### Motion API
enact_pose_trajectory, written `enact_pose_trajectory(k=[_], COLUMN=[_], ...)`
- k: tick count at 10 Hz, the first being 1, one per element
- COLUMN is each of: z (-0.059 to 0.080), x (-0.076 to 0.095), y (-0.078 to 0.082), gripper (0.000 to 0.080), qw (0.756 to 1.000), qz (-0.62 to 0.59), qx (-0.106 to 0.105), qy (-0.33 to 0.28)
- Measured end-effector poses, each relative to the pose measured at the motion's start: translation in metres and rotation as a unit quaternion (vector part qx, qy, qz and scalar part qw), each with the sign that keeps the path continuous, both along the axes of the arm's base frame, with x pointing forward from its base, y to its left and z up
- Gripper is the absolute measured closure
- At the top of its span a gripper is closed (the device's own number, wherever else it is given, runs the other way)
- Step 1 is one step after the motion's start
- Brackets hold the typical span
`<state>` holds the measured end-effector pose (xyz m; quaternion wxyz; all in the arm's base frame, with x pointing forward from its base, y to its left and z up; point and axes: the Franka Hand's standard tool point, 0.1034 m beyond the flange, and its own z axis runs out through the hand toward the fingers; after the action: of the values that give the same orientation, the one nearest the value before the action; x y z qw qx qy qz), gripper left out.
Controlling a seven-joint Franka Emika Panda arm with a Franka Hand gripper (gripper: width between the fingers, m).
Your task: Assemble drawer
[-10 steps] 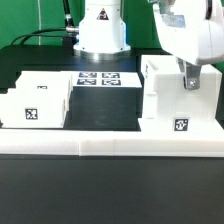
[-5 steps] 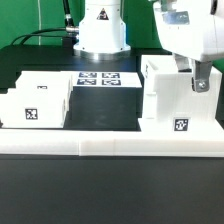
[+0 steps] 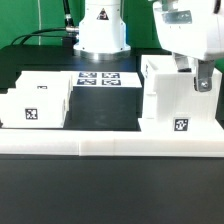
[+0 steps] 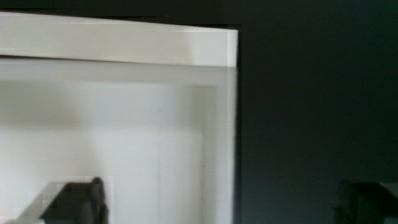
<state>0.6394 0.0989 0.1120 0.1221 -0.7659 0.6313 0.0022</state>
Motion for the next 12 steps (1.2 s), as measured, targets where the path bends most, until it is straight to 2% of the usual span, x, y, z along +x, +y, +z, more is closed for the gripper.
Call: enact_pose_trajectory(k=[1, 3, 4, 7, 8, 9, 10, 11, 12], z=[0.010, 0.019, 0.021, 0.019, 0.022, 0.031, 0.037, 0.040, 0.038], x=[-0.010, -0.023, -0.025, -0.026, -0.034, -0.041, -0.042, -0.041, -0.041], y=[-0.005, -0.010, -0.009, -0.011, -0.017, -0.026, -0.035, -0.042, -0.040], gripper=[0.0151, 0.0151, 0.0151, 0.0151, 0.0151, 0.0151, 0.0151, 0.0151, 0.0151], qw=[0.999, 0.994, 0.993, 0.967, 0.942, 0.913, 0.886, 0.868, 0.855], qz=[0.046, 0.106, 0.115, 0.248, 0.331, 0.403, 0.459, 0.490, 0.512], qx=[-0.002, -0.009, -0.014, -0.035, -0.040, -0.049, -0.057, -0.062, -0.064], qy=[-0.007, -0.014, -0.022, -0.045, -0.039, -0.032, -0.039, -0.047, -0.051])
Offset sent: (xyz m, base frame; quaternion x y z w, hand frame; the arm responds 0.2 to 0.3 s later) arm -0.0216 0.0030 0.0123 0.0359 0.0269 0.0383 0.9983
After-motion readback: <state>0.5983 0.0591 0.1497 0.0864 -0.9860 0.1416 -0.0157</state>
